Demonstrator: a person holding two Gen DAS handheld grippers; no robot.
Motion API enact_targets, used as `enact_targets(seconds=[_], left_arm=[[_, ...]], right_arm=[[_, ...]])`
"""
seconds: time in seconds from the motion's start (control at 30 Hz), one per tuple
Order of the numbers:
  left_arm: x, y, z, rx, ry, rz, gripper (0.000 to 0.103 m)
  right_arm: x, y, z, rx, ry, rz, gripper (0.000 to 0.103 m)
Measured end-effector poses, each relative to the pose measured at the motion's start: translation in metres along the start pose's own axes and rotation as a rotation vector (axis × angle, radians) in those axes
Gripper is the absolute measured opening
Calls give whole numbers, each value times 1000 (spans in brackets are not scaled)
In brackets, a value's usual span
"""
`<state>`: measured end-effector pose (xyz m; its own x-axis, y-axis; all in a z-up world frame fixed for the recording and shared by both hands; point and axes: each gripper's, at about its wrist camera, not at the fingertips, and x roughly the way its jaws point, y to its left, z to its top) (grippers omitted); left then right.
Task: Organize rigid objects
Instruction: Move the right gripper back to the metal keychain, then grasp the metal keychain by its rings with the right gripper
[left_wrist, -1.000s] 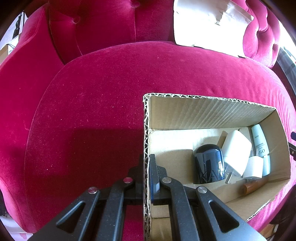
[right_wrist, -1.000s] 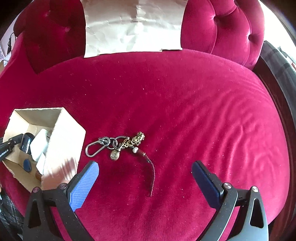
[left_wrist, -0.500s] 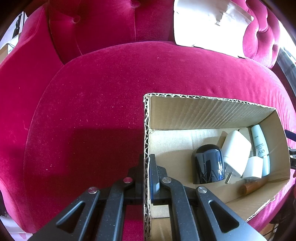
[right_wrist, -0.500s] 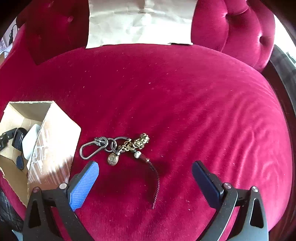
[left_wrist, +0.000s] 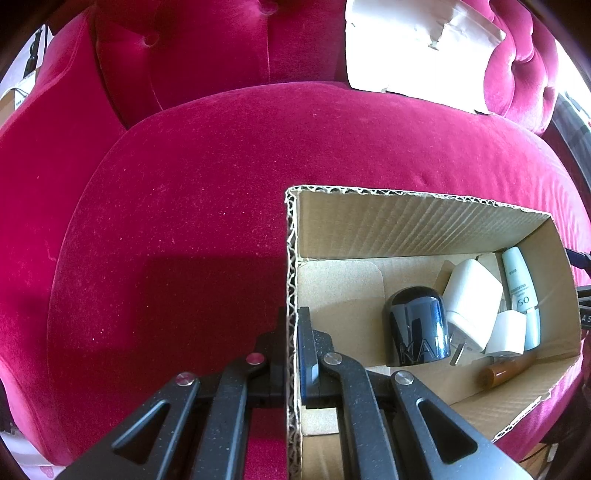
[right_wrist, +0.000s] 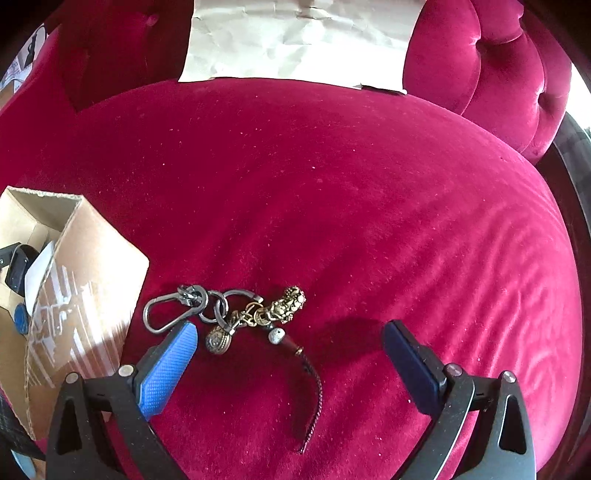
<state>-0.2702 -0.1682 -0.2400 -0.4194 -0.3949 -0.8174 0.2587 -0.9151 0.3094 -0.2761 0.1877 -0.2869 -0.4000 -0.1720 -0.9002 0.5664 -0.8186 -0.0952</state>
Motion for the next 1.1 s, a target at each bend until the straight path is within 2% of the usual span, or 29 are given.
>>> enact_targets(seconds=[0.53, 0.63, 0.7, 0.73, 0.77, 0.8, 1.07, 1.1], left_arm=[[1, -1, 1, 7, -3, 5, 3], [1, -1, 1, 6, -3, 6, 3], [1, -1, 1, 7, -4, 6, 3], [1, -1, 1, 6, -4, 6, 3], [1, -1, 1, 6, -4, 6, 3], [1, -1, 1, 6, -4, 6, 3], [1, -1, 1, 8, -4, 7, 3], [1, -2, 1, 7, -4, 7, 3]], right_arm=[[1, 0, 3, 14, 3, -1, 101], [-4, 4, 2, 10, -21, 3, 82], [-9, 6, 4, 6, -40, 17, 52], [-11, 6, 4, 7, -44, 19, 43], [-12, 7, 4, 6, -46, 18, 30], [-12, 6, 5, 9, -49, 15, 24], [-18, 7, 6, 22, -45, 16, 19], [-20, 8, 6, 23, -45, 16, 16]])
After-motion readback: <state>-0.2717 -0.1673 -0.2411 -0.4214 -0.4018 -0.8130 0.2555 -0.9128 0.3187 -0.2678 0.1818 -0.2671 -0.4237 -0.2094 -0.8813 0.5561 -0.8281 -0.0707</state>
